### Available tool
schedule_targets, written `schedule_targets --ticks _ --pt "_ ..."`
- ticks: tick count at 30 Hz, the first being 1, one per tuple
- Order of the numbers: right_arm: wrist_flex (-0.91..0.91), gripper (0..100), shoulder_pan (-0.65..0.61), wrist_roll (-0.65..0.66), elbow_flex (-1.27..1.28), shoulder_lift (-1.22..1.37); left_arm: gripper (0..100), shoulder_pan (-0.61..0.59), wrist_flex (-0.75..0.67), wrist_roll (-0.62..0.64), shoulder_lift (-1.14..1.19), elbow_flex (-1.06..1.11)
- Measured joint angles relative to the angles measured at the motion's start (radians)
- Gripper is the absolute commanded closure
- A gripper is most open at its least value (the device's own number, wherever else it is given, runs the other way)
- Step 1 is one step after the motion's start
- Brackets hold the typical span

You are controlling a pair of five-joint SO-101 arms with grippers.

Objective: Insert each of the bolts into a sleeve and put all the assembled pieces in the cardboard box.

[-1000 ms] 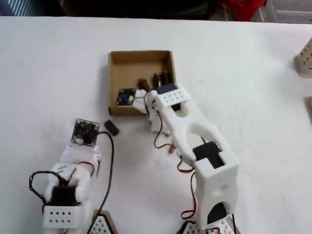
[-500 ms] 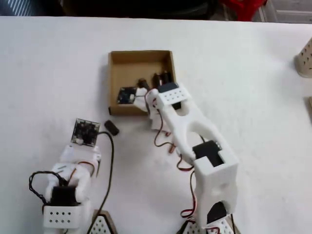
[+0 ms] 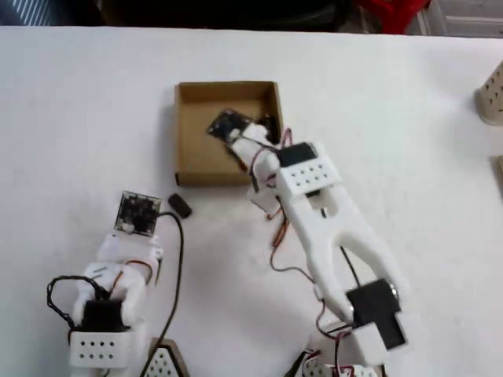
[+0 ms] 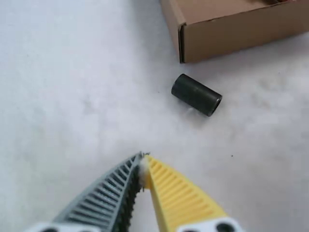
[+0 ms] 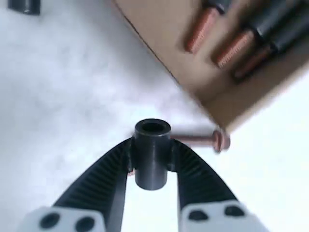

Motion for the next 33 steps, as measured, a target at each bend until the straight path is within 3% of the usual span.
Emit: schedule_targets --ticks 7,13,19,24,33 --pt "0.000 98.1 0.063 -0.190 0.224 -0.215 98 0.000 0.000 0.000 0.000 0.000" --pt "-0.123 98.1 0.212 -0.316 0.427 -0.390 98 0.000 -0.005 0.000 0.000 0.000" --pt "-0.233 98.1 0.333 -0.330 0.586 -0.466 98 0.009 -0.103 0.000 0.000 0.000" --pt "-0.241 98.1 0.417 -0.333 0.597 -0.502 98 0.140 -0.117 0.020 0.000 0.000" --pt "-0.250 98.1 0.489 -0.397 0.624 -0.569 98 0.229 -0.118 0.060 0.000 -0.075"
